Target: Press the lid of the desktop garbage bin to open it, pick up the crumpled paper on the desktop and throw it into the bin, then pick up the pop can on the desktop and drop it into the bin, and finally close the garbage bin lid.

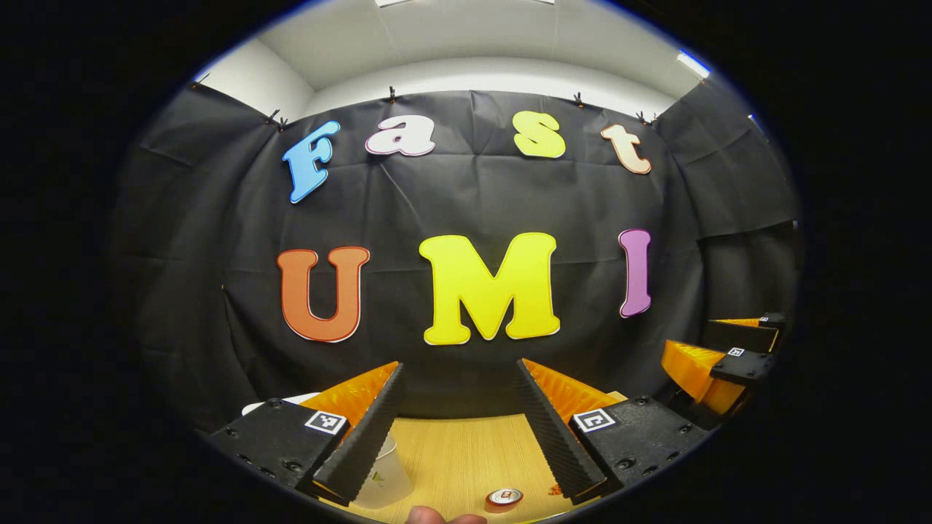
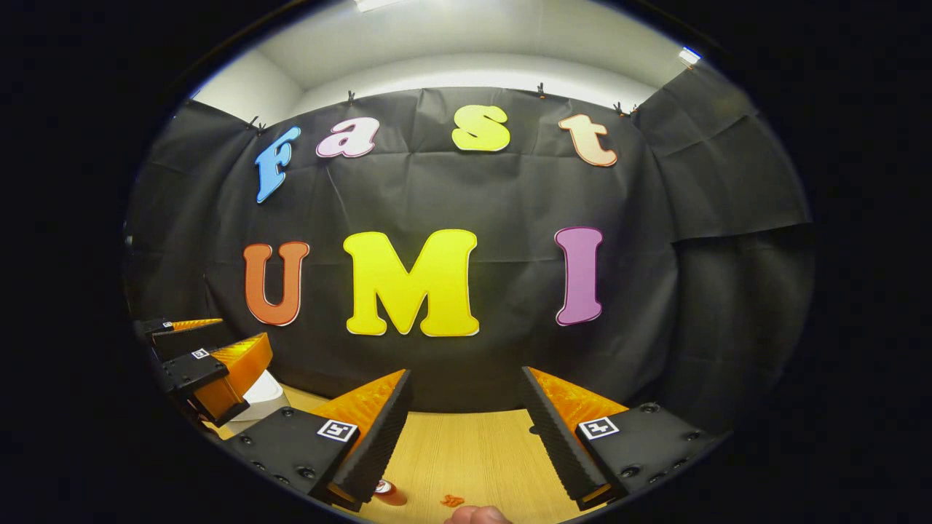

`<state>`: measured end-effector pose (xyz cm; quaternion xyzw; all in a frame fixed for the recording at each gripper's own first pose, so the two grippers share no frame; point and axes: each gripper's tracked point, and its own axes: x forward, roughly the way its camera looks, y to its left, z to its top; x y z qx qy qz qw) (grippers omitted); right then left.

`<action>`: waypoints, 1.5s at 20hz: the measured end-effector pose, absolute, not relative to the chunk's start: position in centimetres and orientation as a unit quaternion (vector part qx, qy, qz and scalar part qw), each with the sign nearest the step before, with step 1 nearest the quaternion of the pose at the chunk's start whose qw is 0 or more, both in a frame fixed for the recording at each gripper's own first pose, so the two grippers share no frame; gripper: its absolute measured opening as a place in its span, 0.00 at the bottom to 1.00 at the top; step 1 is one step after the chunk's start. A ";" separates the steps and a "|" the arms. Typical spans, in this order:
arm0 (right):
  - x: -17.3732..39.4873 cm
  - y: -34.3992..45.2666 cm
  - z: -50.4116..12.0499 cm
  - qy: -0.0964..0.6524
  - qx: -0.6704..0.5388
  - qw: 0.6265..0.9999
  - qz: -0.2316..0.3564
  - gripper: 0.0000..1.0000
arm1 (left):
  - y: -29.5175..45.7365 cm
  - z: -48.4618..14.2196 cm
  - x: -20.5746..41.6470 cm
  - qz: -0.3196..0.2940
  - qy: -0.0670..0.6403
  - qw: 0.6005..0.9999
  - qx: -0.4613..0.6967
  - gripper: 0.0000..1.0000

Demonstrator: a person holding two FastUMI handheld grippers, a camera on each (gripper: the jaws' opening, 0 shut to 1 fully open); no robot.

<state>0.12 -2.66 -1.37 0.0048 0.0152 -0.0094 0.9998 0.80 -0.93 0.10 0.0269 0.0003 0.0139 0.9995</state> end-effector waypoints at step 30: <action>0.2 -1.9 -2.2 0.034 -0.020 0.999 0.030 0.92 | 13.1 -5.0 1.6 0.224 0.069 0.972 0.031 0.92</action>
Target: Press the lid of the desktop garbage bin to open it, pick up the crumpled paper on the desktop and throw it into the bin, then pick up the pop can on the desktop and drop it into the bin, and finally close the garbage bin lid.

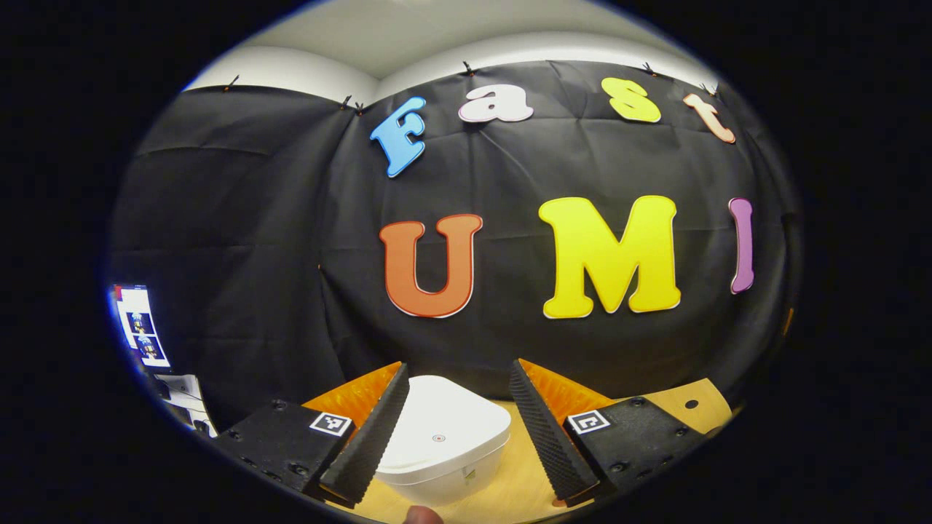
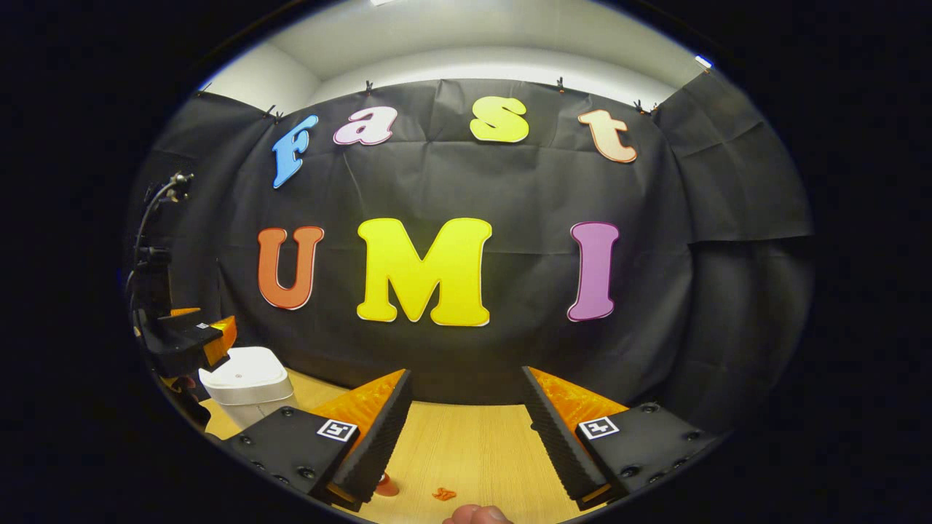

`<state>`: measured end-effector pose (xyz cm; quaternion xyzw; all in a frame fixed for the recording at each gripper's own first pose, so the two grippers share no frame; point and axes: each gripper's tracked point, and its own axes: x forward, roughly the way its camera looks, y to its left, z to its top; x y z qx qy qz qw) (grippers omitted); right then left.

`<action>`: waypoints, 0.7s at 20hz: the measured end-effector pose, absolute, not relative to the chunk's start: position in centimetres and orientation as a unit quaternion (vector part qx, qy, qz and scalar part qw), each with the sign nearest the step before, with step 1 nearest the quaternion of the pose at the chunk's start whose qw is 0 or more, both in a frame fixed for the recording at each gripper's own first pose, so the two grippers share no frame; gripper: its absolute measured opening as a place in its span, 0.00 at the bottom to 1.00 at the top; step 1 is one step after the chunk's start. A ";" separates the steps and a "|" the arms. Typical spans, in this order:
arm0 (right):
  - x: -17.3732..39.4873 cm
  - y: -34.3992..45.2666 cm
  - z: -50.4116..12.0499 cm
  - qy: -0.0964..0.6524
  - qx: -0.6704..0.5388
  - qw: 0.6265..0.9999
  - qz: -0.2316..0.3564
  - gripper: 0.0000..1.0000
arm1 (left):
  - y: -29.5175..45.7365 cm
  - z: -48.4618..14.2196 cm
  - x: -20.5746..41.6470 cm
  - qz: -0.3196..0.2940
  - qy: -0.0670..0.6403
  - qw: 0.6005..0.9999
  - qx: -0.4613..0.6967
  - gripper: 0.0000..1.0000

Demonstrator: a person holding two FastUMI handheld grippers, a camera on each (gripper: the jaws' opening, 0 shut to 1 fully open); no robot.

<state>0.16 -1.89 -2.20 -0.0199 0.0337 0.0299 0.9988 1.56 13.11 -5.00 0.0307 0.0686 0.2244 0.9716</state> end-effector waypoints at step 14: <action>1.0 -1.1 -2.1 0.035 -0.048 0.997 0.049 0.94 | 16.8 -10.4 3.1 0.277 0.125 0.952 0.019 0.52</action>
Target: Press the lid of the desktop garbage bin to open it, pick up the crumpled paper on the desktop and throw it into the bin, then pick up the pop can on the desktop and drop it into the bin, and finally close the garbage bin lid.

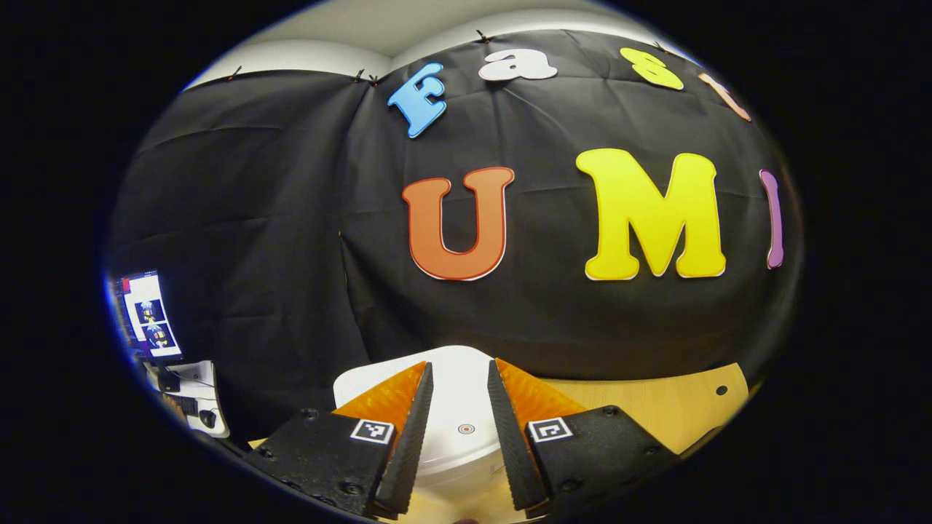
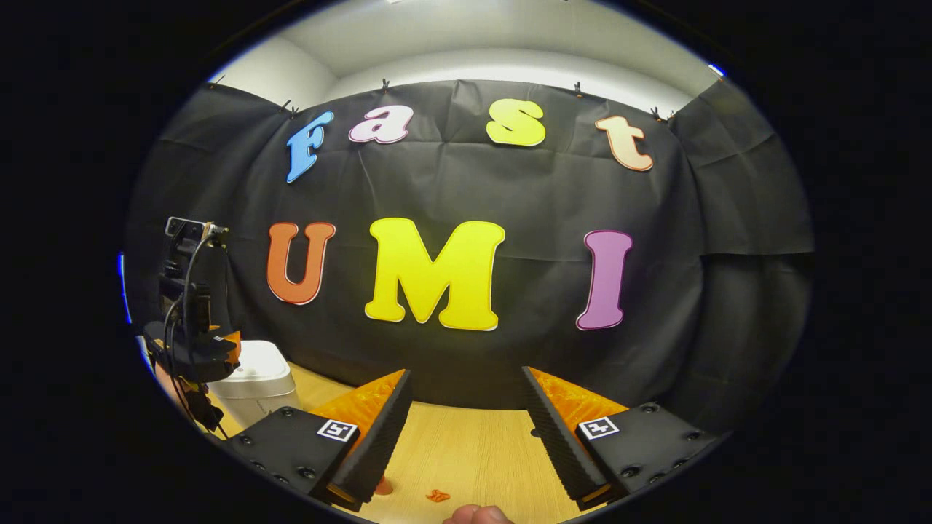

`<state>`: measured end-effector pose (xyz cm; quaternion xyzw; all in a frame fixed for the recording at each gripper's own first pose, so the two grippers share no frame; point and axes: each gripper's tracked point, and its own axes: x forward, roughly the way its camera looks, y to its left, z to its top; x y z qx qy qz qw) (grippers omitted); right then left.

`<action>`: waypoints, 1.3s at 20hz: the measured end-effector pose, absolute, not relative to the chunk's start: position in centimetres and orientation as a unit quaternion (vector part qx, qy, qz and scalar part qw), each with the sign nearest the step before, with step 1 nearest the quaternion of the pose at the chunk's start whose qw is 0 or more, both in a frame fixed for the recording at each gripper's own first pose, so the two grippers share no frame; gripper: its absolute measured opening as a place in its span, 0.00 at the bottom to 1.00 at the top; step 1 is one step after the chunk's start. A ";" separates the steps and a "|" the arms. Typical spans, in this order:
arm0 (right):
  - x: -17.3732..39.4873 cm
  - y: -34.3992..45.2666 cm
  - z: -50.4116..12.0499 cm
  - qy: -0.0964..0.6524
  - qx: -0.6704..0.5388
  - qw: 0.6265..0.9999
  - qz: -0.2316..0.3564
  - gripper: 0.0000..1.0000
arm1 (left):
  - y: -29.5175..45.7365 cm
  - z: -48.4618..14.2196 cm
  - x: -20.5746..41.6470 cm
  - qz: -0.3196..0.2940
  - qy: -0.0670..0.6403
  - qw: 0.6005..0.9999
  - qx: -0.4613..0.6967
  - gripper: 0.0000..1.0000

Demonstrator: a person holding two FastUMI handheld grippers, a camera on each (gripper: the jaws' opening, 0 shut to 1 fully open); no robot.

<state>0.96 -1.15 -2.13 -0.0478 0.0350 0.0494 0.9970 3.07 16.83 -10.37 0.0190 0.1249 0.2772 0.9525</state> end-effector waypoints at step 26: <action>1.8 0.9 -3.1 0.031 -0.054 0.995 0.076 0.94 | 17.0 -14.8 3.9 0.282 0.153 0.947 -0.018 0.03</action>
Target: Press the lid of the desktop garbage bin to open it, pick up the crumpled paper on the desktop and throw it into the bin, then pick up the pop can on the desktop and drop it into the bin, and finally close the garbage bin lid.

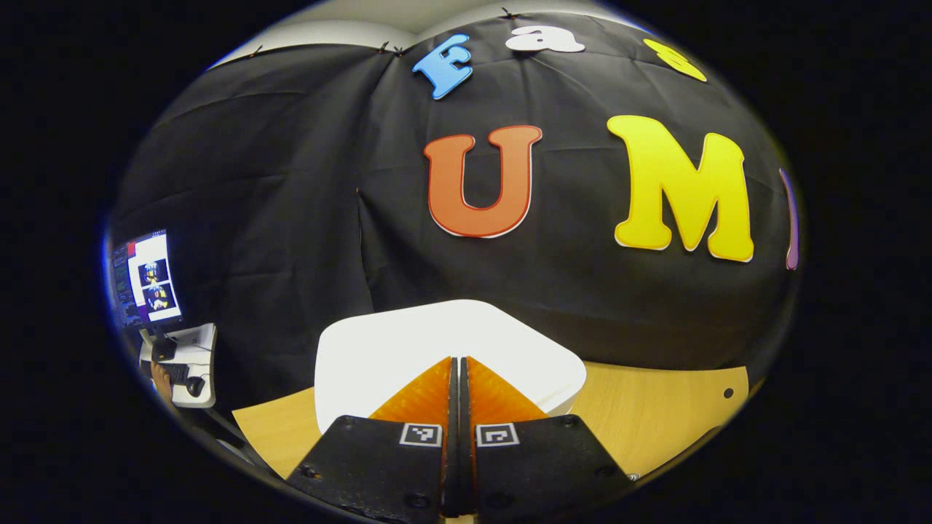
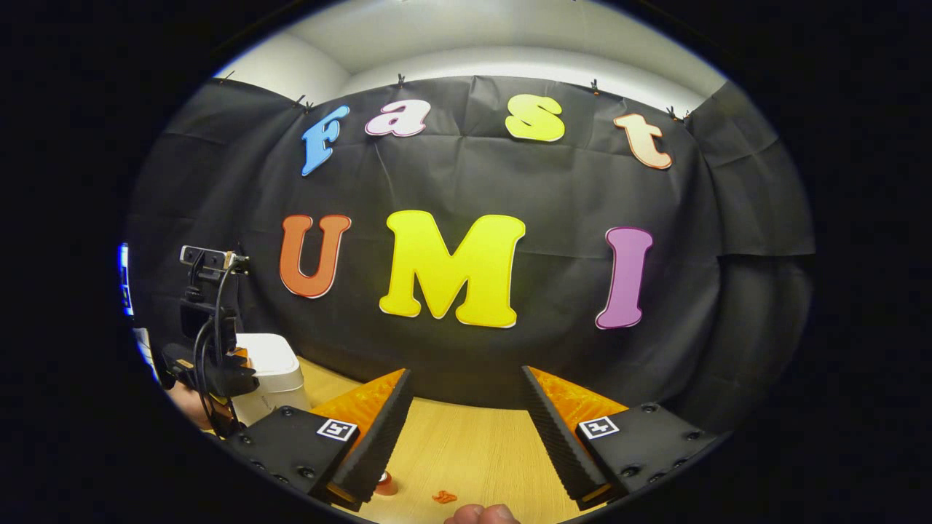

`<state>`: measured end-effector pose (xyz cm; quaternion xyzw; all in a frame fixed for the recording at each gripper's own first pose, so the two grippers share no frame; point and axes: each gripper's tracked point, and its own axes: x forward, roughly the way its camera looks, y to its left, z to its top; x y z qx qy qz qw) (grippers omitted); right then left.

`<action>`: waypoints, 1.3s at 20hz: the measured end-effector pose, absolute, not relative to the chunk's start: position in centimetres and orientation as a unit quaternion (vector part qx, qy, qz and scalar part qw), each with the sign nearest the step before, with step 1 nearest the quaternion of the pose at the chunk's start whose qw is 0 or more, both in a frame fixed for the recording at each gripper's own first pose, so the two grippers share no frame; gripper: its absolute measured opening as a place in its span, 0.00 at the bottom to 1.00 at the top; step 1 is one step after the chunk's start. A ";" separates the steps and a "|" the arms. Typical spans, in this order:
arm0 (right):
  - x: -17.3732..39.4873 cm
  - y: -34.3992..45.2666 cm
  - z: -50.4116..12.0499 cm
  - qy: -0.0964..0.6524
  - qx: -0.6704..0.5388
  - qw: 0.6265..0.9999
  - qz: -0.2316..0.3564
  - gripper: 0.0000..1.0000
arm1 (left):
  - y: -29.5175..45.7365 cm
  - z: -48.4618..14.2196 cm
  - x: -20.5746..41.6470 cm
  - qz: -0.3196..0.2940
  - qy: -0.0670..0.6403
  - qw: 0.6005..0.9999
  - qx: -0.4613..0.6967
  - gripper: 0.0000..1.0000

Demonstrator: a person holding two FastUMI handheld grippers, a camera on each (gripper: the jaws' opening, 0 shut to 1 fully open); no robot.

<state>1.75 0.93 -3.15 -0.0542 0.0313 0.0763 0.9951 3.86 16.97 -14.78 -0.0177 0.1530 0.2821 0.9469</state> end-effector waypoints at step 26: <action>-0.4 -4.5 -8.1 0.074 -0.030 0.996 0.050 0.94 | 5.2 -6.0 0.1 0.043 0.056 0.997 0.023 0.96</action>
